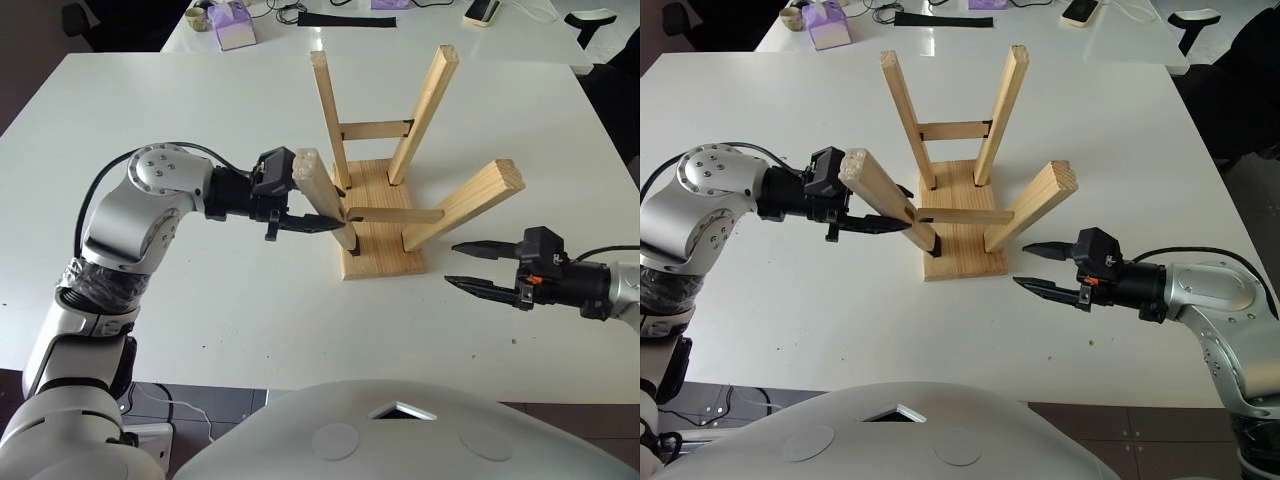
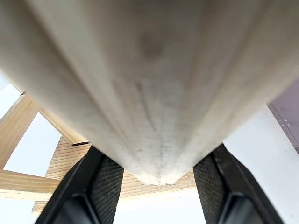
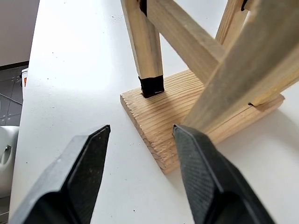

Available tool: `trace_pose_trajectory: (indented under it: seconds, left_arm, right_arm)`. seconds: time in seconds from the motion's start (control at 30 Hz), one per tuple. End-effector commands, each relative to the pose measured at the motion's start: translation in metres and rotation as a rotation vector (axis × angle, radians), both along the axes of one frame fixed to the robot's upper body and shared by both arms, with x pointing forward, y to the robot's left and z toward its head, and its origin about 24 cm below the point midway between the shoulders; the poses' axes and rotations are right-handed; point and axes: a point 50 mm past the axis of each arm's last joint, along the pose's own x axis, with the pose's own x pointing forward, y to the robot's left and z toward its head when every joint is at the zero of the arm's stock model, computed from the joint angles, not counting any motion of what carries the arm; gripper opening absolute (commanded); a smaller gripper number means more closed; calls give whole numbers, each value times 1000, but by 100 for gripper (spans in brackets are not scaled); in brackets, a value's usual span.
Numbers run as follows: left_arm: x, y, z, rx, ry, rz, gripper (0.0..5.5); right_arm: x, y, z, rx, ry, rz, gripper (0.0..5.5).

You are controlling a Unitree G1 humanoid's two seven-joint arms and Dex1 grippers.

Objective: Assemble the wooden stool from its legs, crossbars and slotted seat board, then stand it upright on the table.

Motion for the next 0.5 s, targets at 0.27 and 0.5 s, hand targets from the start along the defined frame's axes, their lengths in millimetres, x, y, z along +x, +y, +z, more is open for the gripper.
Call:
trace_pose_trajectory:
  seconds: [0.27,0.5]
  left_arm:
    - [-2,12,-59,303,87,104,203]
    - [-7,27,-42,252,120,183,203]
  right_arm:
    - [0,-31,-6,-82,24,-104,248]
    - [8,-71,-20,-281,17,-219,248]
